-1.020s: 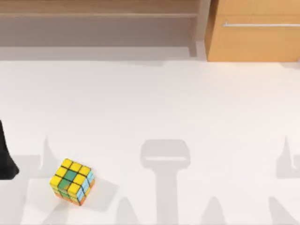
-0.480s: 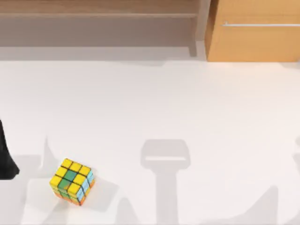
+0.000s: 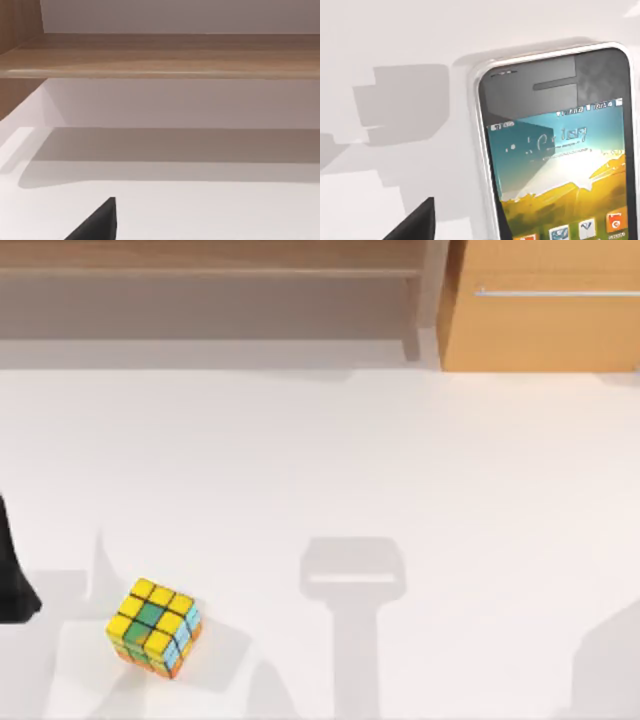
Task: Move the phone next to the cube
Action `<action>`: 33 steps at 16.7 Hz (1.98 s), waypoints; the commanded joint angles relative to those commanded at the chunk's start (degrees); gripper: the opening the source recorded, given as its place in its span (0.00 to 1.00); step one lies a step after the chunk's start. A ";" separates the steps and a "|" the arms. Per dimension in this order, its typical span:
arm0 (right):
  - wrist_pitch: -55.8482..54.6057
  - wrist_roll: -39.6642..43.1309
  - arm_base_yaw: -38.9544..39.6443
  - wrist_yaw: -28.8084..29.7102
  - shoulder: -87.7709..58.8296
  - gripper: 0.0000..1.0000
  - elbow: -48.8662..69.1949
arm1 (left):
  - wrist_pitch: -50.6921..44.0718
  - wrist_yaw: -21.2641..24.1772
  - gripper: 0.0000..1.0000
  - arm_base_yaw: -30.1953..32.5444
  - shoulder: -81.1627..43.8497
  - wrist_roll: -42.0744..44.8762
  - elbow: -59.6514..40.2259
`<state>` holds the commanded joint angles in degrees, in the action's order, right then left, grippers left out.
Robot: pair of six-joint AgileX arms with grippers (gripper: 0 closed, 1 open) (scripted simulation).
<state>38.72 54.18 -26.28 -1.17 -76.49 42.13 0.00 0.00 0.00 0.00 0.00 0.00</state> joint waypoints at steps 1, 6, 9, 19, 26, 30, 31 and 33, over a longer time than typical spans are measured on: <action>2.05 2.98 -1.43 -0.03 -3.92 1.00 2.36 | 0.00 0.00 1.00 0.00 0.00 0.00 0.00; 8.77 13.28 -6.38 -0.07 -17.74 1.00 10.87 | 0.00 0.00 1.00 0.00 0.00 0.00 0.00; 9.70 14.78 -7.11 -0.06 -19.58 1.00 12.14 | 0.00 0.00 1.00 0.00 0.00 0.00 0.00; 1.75 14.47 -6.87 -0.05 -23.50 1.00 8.45 | 0.00 0.00 1.00 0.00 0.00 0.00 0.00; -0.15 14.46 -6.87 -0.05 -24.74 0.85 7.46 | 0.00 0.00 1.00 0.00 0.00 0.00 0.00; -0.15 14.46 -6.87 -0.05 -24.74 0.55 7.46 | 0.00 0.00 1.00 0.00 0.00 0.00 0.00; -0.15 14.46 -6.87 -0.05 -24.74 0.47 7.46 | 0.00 0.00 1.00 0.00 0.00 0.00 0.00; -0.15 14.46 -6.87 -0.05 -24.74 0.32 7.46 | 0.00 0.00 1.00 0.00 0.00 0.00 0.00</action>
<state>38.57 68.65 -33.15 -1.22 -101.23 49.59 0.00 0.00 0.00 0.00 0.00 0.00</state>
